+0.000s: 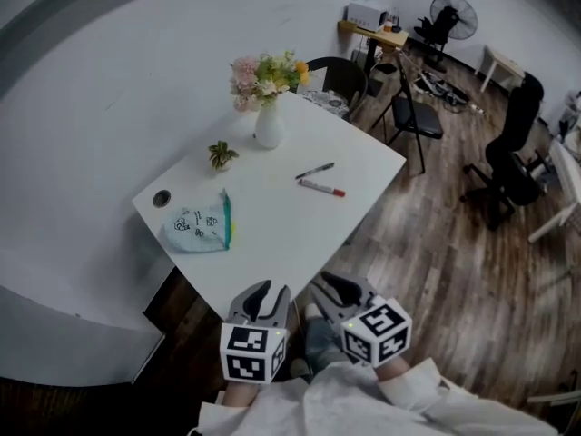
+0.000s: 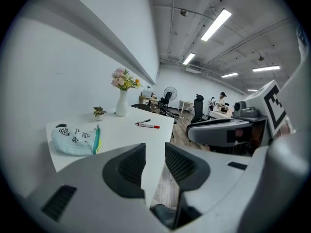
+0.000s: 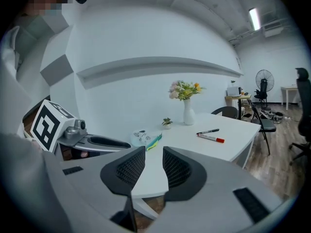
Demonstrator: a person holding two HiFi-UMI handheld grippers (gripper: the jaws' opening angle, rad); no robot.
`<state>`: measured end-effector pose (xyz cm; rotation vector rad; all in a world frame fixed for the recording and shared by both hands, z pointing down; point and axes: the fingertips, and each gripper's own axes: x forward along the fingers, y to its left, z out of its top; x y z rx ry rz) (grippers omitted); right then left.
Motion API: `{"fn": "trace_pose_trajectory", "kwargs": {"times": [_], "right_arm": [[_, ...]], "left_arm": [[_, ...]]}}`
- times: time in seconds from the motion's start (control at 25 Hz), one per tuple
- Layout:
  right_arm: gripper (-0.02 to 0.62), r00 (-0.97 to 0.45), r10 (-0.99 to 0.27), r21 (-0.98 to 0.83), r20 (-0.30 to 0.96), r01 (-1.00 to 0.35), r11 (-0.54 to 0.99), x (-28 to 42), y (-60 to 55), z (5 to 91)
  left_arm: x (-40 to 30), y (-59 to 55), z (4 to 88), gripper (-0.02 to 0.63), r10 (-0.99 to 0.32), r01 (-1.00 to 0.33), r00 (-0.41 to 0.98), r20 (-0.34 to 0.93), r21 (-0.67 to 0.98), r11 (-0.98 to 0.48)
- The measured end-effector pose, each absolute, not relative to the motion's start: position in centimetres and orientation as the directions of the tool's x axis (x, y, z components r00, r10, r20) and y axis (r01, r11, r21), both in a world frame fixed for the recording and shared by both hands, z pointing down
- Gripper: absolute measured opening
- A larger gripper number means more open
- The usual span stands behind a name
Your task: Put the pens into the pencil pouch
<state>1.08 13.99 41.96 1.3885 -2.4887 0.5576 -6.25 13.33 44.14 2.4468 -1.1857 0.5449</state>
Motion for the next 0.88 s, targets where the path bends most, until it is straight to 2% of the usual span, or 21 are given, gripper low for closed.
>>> {"fn": "trace_pose_trajectory", "kwargs": {"times": [0.6, 0.88], "right_arm": [[0.092, -0.622, -0.702, -0.184, 0.348, -0.779, 0.599, 6.4, -1.1, 40.7], [0.092, -0.661, -0.667, -0.215, 0.343, -0.747, 0.629, 8.6, -5.2, 41.3]], "left_arm": [[0.1, -1.7, 43.3, 0.106, -0.703, -0.843, 0.508, 0.498, 0.123, -0.523], [2.2, -4.7, 43.6, 0.106, -0.721, -0.871, 0.461, 0.517, 0.108, -0.48]]}}
